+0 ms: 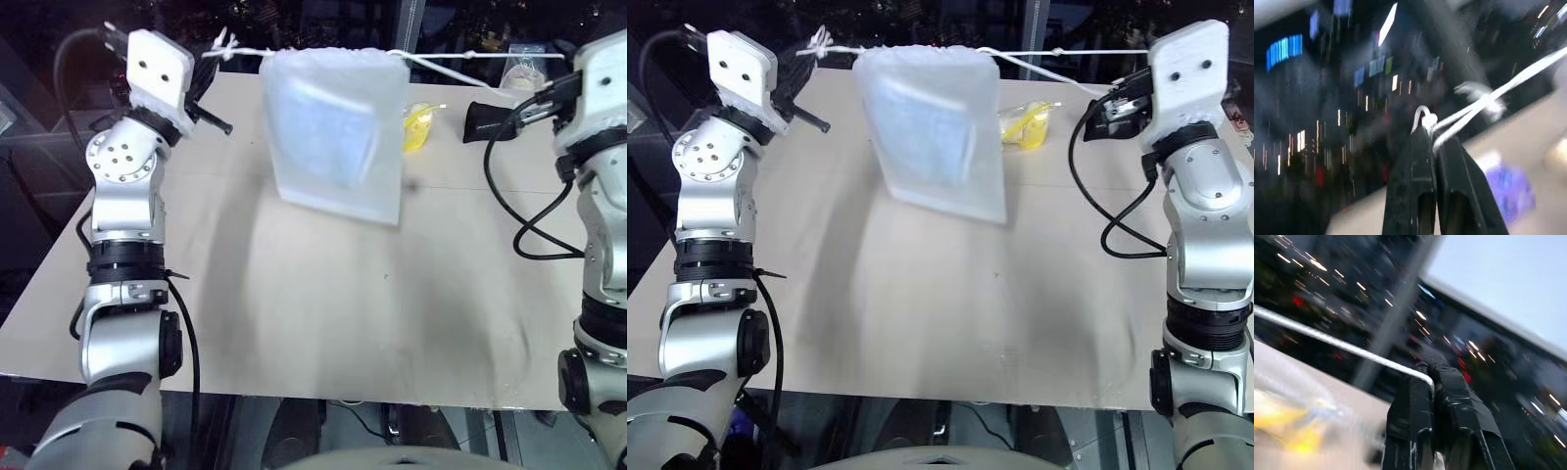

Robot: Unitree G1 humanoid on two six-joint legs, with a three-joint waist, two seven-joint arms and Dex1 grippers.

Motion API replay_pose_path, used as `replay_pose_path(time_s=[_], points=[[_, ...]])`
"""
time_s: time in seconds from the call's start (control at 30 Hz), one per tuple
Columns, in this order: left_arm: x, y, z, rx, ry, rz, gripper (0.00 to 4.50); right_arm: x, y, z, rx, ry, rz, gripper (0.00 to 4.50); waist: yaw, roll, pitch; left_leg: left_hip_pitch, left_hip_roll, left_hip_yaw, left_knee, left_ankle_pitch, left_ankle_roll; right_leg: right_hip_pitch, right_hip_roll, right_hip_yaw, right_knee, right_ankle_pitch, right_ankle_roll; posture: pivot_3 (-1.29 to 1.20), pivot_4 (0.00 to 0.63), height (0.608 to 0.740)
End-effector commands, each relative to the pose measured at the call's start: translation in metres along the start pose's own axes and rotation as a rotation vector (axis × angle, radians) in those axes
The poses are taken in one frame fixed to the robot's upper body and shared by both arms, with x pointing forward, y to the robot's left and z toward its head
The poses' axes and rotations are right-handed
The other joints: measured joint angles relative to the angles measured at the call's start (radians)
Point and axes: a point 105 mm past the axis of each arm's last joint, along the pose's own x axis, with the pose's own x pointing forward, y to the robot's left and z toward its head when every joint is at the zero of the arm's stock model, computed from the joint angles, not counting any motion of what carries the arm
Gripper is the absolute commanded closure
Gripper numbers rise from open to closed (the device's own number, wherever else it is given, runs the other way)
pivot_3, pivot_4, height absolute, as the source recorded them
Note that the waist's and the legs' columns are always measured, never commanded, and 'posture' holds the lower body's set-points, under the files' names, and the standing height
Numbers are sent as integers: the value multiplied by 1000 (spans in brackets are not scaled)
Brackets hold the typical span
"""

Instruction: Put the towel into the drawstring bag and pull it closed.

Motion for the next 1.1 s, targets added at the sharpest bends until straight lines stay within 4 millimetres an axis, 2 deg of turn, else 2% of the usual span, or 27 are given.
replay_pose_path(time_s=[0.03, 0.13, 0.23, 0.33, 0.37, 0.4, 0.43, 0.47, 0.5, 0.6, 0.67, 0.73, 0.8, 0.83, 0.9, 0.93, 1.0, 1.03, 1.07, 1.1], points=[[-22, 59, -26, -116, 96, 287, 4440, -24, -94, -16, -42, 85, -398, 4500, 0, 0, 0, 0, 0, 0, 0, 0, 0, -1, 0, 0, 0, 0, 0, 0, 150, 740], [-28, 66, -38, -130, 131, 331, 4440, -36, -117, -27, -71, 131, -475, 4500, -1, 0, 0, -1, 0, 0, -1, 0, 0, -1, 0, 0, 0, 0, 0, 0, 150, 740], [-25, 66, -38, -132, 119, 322, 4440, -41, -137, -31, -124, 151, -524, 4500, -1, 0, 0, -1, 0, 0, -1, 0, 0, -1, 0, 0, 0, 0, 0, 0, 150, 740], [-20, 58, -32, -118, 88, 275, 4440, -39, -140, -26, -144, 124, -499, 4500, -1, 0, 0, 0, 0, 1, -1, 0, 0, -1, 0, 1, 0, 0, 0, 0, 150, 740], [-14, 34, -29, -164, 53, 150, 4440, -31, -116, -28, -94, 114, -341, 4500, -2, 0, 0, 0, 0, 1, -1, 0, 0, -1, 0, 1, 0, 0, 0, 0, 150, 740], [-13, 0, -28, -222, 27, -8, 4440, -29, -81, -36, -42, 127, -126, 4500, -2, 0, 0, 0, 0, 1, -1, 0, 0, -1, 0, 1, 0, 0, 0, 0, 150, 740], [-16, -29, -26, -254, 5, -137, 4440, -33, -50, -41, -5, 139, 53, 4500, 0, 1, -3, 0, 0, 1, -1, 0, 0, -1, 0, 1, 0, 0, 0, 0, 150, 740], [-20, -47, -25, -275, -6, -214, 4440, -39, -31, -44, 19, 149, 163, 4500, -1, 1, -3, 2, 0, 1, -5, 0, 0, 2, 0, 1, -2, 0, 1, 0, 150, 740], [-33, -83, -33, -284, 28, -360, 4440, -53, 0, -56, 52, 187, 306, 4500, -2, 1, -3, 4, 0, 1, -5, 0, 0, 3, 0, 1, -2, -1, 1, 0, 150, 740], [-64, -145, -58, -315, 149, -557, 4440, -96, 66, -85, 149, 305, 569, 4500, -2, 1, -3, 2, 0, 1, -6, 0, 0, 1, 0, 1, -2, -1, 1, 0, 150, 740], [-76, -160, -64, -303, 168, -626, 4440, -118, 91, -99, 166, 371, 679, 4500, -4, 1, -2, 2, 0, 0, -5, 0, 0, 0, 0, 1, 0, -1, 1, 0, 150, 740], [-96, -168, -65, -360, 224, -779, 4500, -148, 107, -111, 118, 438, 828, 3876, -3, 0, -2, 2, 0, 1, -5, 0, 0, -1, 1, 2, 1, -1, 1, 0, 150, 740], [-117, -165, -65, -377, 258, -887, 3906, -172, 110, -114, 134, 494, 915, 3214, -4, 1, -2, 3, 0, 0, -4, 0, 0, 0, 1, 2, 1, -1, 1, 0, 150, 740], [-124, -161, -65, -374, 271, -916, 3671, -181, 108, -114, 148, 513, 936, 2684, -6, 1, -2, 4, 0, 1, -4, 0, 0, 0, 1, 3, 1, -1, 0, 0, 150, 740], [-137, -150, -66, -396, 311, -937, 2729, -195, 97, -113, 155, 546, 952, 1747, -4, 2, -3, 6, 1, 1, -3, 0, 0, 2, 1, 3, 1, -3, -4, 0, 150, 740], [-143, -143, -65, -408, 320, -934, 2146, -202, 90, -111, 167, 561, 954, 1134, -3, 2, -3, 7, 1, 1, -3, 0, 0, 3, 1, 3, 1, -3, -4, 0, 150, 740], [-153, -132, -61, -427, 328, -925, 1318, -217, 79, -105, 203, 583, 955, 305, -1, 1, -3, 8, 1, 1, -3, 0, 0, 5, 0, 3, 1, -4, -4, 0, 150, 740], [-160, -128, -59, -429, 328, -923, 856, -223, 75, -98, 223, 571, 955, 0, 0, 1, -3, 10, 1, 1, -3, 0, 0, 7, 0, 2, 0, -4, -3, 0, 150, 740], [-166, -124, -55, -437, 321, -920, 374, -223, 71, -92, 243, 545, 925, 0, 1, 1, -4, 9, 1, 1, -3, 0, 0, 7, 0, 2, -1, -5, -2, 0, 150, 740], [-170, -119, -50, -449, 304, -899, 92, -224, 67, -82, 272, 503, 903, 0, 1, 0, -4, 10, 2, 1, -3, 0, 0, 7, 0, 2, -1, -5, -2, 0, 150, 740]])
